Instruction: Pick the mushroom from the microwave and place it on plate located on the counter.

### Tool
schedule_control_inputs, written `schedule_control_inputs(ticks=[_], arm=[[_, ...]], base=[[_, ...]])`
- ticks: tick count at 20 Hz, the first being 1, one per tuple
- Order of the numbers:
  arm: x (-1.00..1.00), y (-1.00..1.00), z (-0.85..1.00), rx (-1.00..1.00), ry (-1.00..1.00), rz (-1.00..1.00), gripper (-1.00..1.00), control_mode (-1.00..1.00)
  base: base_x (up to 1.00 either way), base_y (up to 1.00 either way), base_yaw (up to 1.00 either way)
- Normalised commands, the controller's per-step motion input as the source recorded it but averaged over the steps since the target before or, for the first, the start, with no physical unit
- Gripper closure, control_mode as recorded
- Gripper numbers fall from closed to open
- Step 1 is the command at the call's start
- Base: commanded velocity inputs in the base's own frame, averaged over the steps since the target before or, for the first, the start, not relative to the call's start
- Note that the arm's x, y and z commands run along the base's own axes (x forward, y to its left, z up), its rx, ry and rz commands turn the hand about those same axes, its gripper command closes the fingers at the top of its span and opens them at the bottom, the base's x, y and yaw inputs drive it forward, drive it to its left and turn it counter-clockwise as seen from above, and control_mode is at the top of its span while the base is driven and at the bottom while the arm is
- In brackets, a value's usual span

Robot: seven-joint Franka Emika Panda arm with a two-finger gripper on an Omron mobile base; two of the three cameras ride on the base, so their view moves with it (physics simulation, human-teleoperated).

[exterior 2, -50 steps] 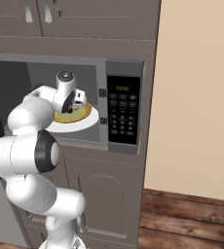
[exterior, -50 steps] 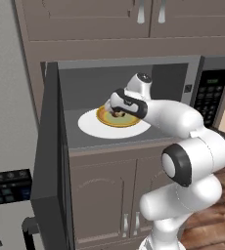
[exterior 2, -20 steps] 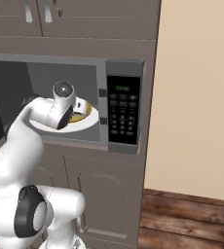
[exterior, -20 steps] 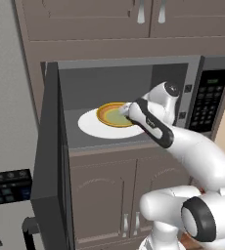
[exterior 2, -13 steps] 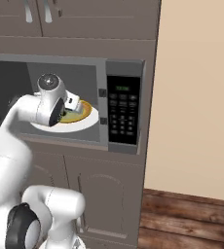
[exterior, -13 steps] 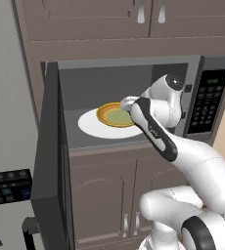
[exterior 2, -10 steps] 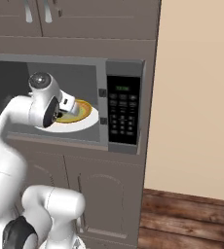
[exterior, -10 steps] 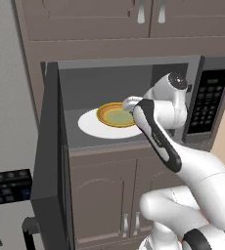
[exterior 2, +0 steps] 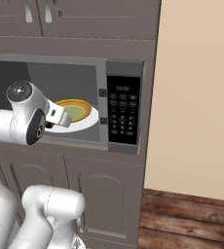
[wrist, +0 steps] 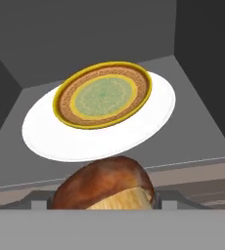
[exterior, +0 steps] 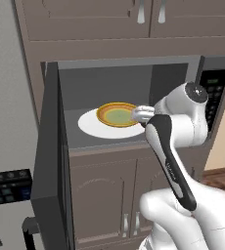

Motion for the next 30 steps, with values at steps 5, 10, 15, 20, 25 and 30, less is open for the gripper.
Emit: schedule_control_inputs(ticks=[5,10,15,20,25,30], arm=[[-0.52,0.00,0.35,-0.08,0.03,0.07,1.00,-1.00],[-0.49,-0.03,0.10,-0.18,0.07,0.01,1.00,-1.00],[-0.54,-0.30,0.20,-0.08,0.03,0.00,1.00,-1.00],[-0.34,-0.48,0.31,0.00,0.09,0.00,1.00,-1.00],[-0.21,-0.15,0.19,0.00,0.07,0.00,1.00,-1.00],[-0.07,0.00,0.06,-0.01,0.02,0.00,1.00,-1.00]], base=[[0.00,0.00,0.00],[0.00,0.00,0.00],[0.00,0.00,0.00],[0.00,0.00,0.00],[0.00,0.00,0.00],[0.00,0.00,0.00]])
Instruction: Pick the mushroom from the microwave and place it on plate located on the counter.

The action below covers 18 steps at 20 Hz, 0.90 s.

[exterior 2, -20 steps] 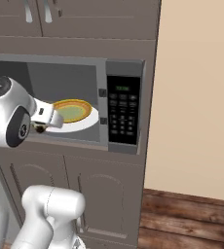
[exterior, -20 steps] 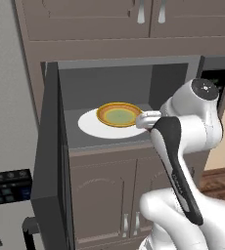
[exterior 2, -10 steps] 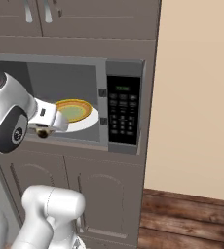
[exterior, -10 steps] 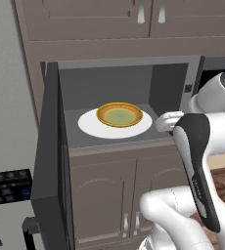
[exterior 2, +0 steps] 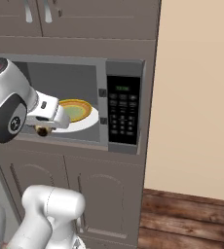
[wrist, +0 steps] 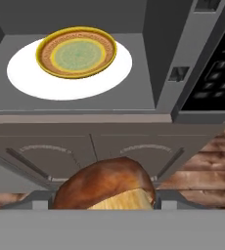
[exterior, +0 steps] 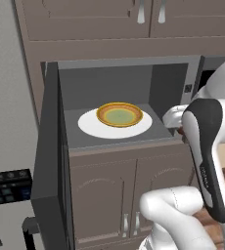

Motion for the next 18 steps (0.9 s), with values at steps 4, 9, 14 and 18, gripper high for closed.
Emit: schedule_control_inputs(ticks=[4,9,14,18], arm=[[-0.07,0.00,0.00,0.00,0.00,0.00,1.00,-1.00],[-0.07,0.00,0.00,0.00,0.00,0.00,1.00,1.00],[0.00,0.00,0.00,0.00,0.00,0.00,1.00,1.00],[0.00,0.00,0.00,0.00,0.00,0.00,1.00,1.00]], base=[[0.00,0.00,0.00],[-0.09,0.00,0.00],[-0.93,-0.35,-0.10],[-0.80,-0.59,-0.58]])
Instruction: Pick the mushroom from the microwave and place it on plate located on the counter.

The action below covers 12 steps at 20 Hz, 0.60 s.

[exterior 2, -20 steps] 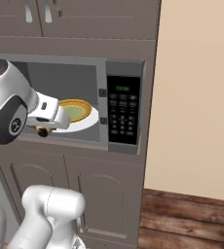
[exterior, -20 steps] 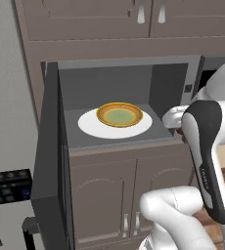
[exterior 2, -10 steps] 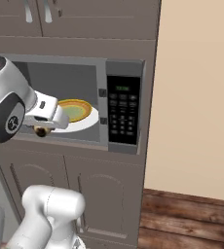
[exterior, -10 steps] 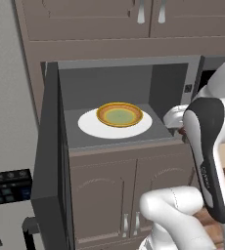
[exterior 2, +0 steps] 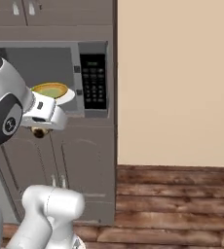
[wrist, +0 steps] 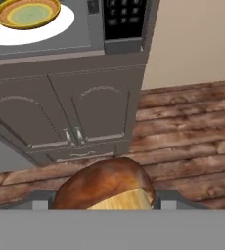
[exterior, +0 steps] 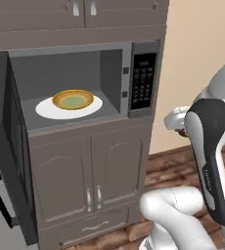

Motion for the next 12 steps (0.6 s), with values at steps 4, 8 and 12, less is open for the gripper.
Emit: schedule_control_inputs(ticks=[4,8,12], arm=[[0.00,0.00,0.00,0.00,0.00,0.00,1.00,1.00],[0.00,0.00,0.00,0.00,0.00,0.00,1.00,1.00],[0.00,0.00,0.00,0.00,0.00,0.00,1.00,1.00]], base=[[-0.06,-0.30,-0.88],[0.00,-0.14,-0.94],[0.00,-0.01,-0.99]])
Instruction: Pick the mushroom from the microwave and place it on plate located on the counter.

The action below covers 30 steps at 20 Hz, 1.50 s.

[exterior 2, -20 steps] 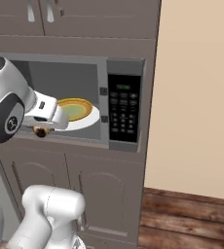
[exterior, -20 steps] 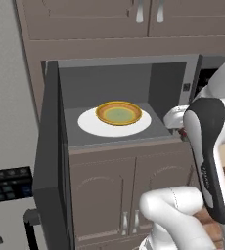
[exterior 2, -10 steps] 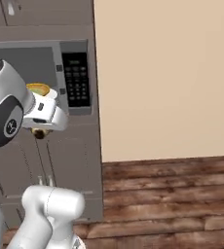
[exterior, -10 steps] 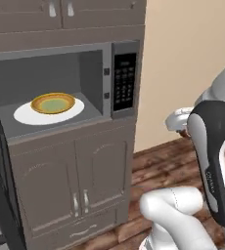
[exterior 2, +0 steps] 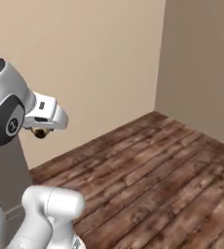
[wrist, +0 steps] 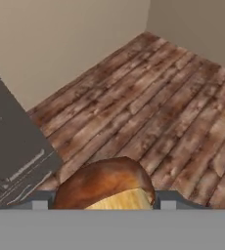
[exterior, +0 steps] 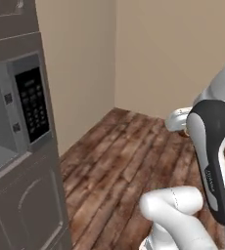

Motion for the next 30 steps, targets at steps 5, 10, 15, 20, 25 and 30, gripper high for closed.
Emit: schedule_control_inputs(ticks=[5,10,15,20,25,30], arm=[[0.00,0.00,0.00,0.00,0.00,0.00,1.00,1.00],[0.00,0.00,0.00,0.00,0.00,0.00,1.00,1.00],[0.00,0.00,0.00,0.00,0.00,0.00,1.00,1.00],[0.00,0.00,0.00,0.00,0.00,0.00,1.00,1.00],[0.00,0.00,0.00,0.00,0.00,0.00,1.00,1.00],[0.00,0.00,0.00,0.00,0.00,0.00,1.00,1.00]], base=[[0.00,0.00,-1.00],[0.00,-0.03,-0.97],[0.00,-0.09,-0.91],[0.00,-0.04,-0.87],[0.04,0.00,-0.85],[0.12,0.00,-0.83]])
